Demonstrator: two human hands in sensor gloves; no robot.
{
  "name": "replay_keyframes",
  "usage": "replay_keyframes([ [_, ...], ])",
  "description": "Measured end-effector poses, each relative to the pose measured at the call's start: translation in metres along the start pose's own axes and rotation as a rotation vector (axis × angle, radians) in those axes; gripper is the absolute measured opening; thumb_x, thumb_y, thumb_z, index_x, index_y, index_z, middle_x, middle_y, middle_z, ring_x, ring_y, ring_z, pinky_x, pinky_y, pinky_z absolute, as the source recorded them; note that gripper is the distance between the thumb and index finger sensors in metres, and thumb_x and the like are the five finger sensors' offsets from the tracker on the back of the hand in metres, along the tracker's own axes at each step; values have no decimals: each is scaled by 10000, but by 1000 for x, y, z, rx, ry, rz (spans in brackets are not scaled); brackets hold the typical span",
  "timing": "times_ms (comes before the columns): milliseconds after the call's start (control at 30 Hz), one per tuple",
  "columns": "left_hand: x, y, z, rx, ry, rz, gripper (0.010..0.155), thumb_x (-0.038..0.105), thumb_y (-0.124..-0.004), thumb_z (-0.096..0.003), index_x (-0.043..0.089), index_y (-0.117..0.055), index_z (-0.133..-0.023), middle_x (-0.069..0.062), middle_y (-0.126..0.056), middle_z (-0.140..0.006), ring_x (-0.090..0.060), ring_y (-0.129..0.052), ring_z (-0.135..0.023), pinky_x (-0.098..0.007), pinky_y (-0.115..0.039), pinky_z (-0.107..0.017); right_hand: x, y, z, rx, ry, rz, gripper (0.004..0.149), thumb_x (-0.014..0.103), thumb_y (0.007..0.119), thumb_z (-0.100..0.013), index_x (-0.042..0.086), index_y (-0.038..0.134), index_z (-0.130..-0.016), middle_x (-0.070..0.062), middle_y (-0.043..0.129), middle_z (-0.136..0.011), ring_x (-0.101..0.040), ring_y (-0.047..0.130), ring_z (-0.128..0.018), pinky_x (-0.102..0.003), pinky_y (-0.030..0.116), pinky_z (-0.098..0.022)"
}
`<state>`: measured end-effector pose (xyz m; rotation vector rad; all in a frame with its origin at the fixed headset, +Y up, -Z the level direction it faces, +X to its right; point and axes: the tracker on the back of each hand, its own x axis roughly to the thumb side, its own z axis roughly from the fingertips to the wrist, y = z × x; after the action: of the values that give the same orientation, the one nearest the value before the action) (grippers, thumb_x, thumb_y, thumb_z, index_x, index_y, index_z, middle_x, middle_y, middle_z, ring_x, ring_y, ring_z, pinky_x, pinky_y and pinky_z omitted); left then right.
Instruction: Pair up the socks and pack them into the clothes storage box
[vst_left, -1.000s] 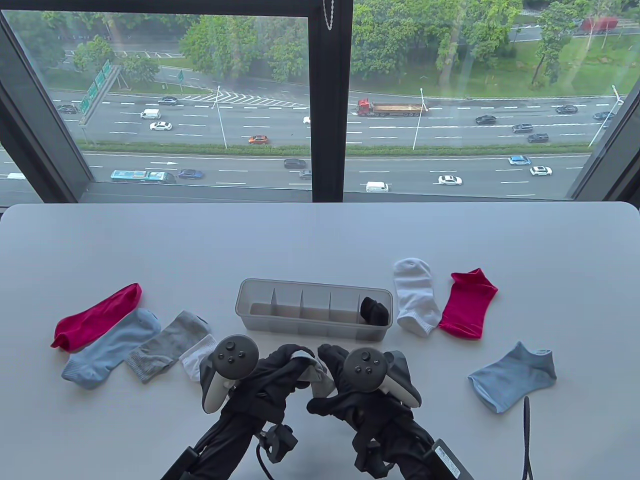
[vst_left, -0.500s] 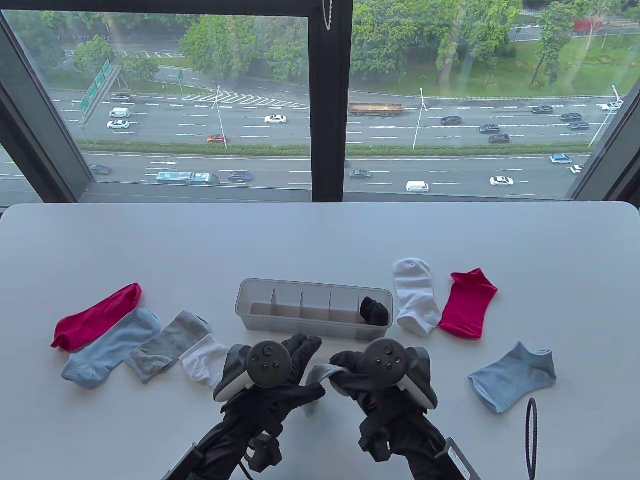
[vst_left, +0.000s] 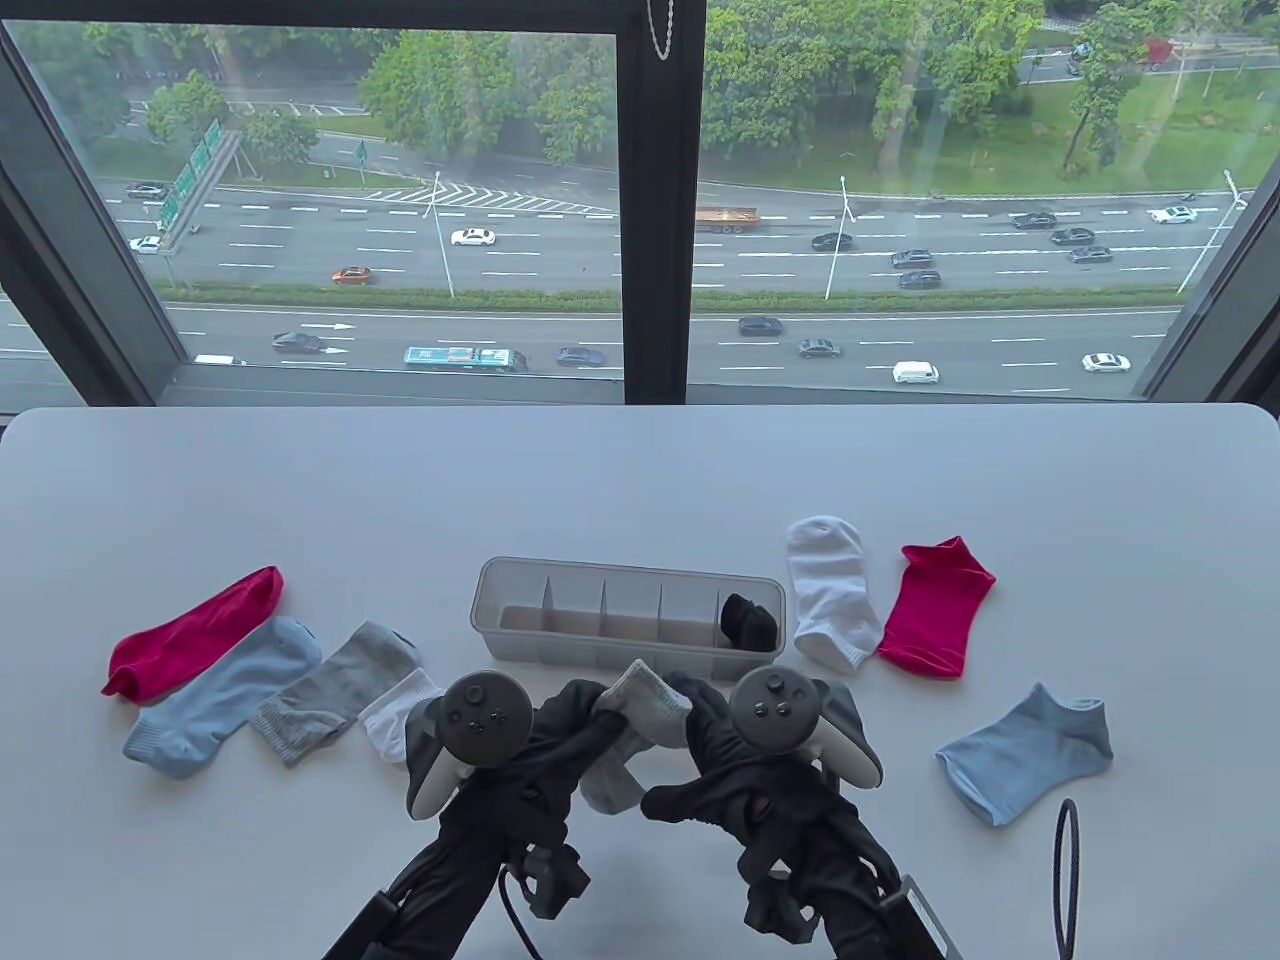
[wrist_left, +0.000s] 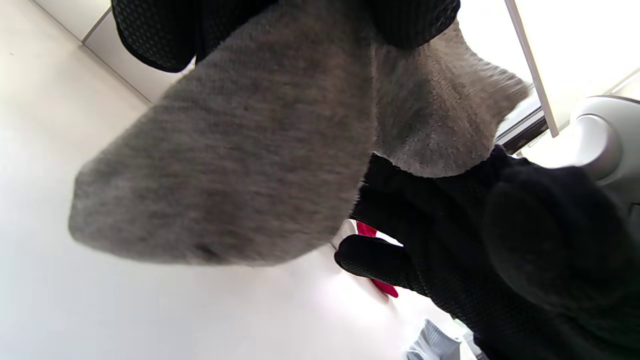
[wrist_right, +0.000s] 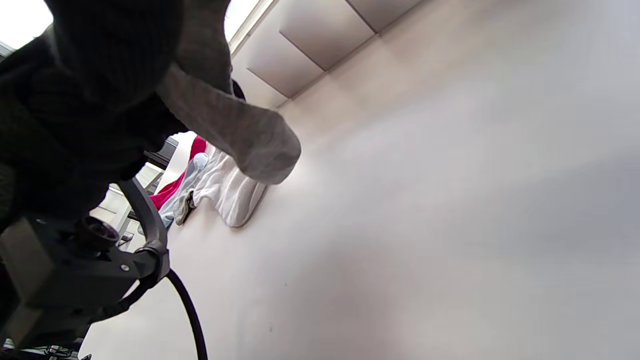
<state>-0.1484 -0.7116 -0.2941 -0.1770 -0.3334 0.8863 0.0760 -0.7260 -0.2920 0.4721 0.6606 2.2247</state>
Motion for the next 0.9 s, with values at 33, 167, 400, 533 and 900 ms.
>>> replay_keyframes([
  [33,-1,-1,0,-12,4,11,407,336,-638,-584,150,-791,-911,-179,-933,-893,-443,-935,-791,-650,-680,-673,0,-1,0,-111,15,-8,936,518,770,-447,347,96,-1074,-152,113,-1174,-439,219,-1079,-599,355,-798],
  [167,-5,-2,-2,-146,58,-5,481,355,-599,-596,178,-743,-1019,-255,-610,-1151,-576,-584,-1027,-741,-470,-734,-9,-18,10,-336,36,-215,407,443,677,-547,426,590,-945,20,708,-1059,-271,678,-1006,-471,584,-786],
  [400,7,-1,-3,-81,-35,194,397,319,-663,-581,111,-805,-887,-172,-907,-894,-427,-912,-798,-634,-700,-658,7,-27,21,-323,-65,-189,396,408,769,-480,290,771,-858,58,1026,-619,-156,1020,-589,-382,843,-547],
  [533,4,-13,-8,-300,68,114,406,292,-634,-594,62,-809,-879,-99,-1040,-641,-297,-1061,-531,-541,-847,-506,-10,-24,15,-321,100,-189,402,381,773,-483,174,819,-824,38,1043,-474,-171,1041,-463,-404,860,-470],
  [900,-1,-15,-6,-317,180,-375,662,301,-575,-610,117,-260,-1163,-219,-225,-1228,-520,-188,-1132,-739,-230,-772,-7,7,2,-187,255,370,679,496,604,-503,196,458,-1094,-213,498,-1166,-460,371,-1047,-651,410,-737],
])
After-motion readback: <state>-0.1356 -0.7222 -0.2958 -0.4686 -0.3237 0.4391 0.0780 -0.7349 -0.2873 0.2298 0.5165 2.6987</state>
